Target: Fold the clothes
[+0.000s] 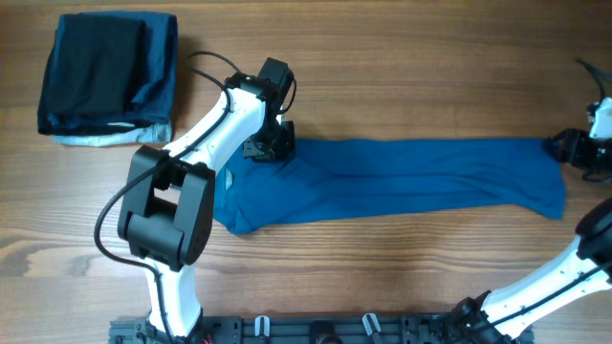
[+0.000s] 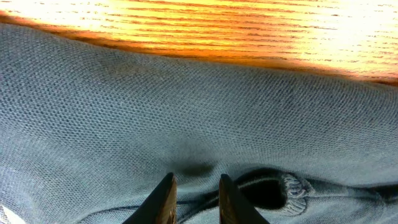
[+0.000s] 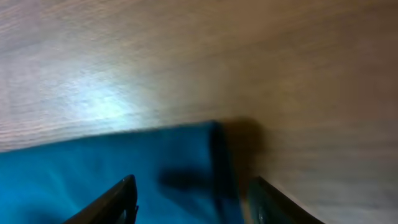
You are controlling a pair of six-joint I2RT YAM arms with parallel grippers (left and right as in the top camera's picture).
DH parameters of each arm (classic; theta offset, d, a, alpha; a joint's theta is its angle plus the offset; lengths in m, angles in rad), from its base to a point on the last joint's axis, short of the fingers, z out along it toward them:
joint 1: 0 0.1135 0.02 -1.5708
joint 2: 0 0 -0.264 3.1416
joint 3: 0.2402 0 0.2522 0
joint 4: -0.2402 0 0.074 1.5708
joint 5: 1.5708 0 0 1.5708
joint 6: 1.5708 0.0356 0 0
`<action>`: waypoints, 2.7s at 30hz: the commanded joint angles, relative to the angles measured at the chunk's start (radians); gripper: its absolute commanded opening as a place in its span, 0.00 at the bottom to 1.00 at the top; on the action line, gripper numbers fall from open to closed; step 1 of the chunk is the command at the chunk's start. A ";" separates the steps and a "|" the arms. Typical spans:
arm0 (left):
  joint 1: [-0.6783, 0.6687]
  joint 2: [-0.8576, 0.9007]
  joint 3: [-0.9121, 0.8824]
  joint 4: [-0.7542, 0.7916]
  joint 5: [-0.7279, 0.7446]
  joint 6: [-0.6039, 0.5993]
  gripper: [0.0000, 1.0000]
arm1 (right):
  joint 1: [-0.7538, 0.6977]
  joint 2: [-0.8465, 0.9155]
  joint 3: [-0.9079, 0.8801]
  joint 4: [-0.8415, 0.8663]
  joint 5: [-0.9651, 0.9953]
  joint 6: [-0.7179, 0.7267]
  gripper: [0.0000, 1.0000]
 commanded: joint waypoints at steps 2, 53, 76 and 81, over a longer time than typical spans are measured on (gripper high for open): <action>0.002 -0.001 -0.006 -0.002 -0.014 0.009 0.23 | -0.019 0.006 0.019 -0.013 0.009 -0.021 0.41; 0.002 -0.001 -0.006 0.005 -0.032 0.009 0.24 | 0.132 -0.024 0.015 0.165 0.007 -0.021 0.04; 0.122 -0.165 0.101 0.071 -0.100 -0.033 0.25 | 0.580 -0.417 0.018 -0.276 -0.053 0.214 0.49; 0.210 -0.158 0.100 0.076 -0.084 -0.033 0.26 | 0.798 -0.391 -0.128 -0.209 0.004 0.279 0.04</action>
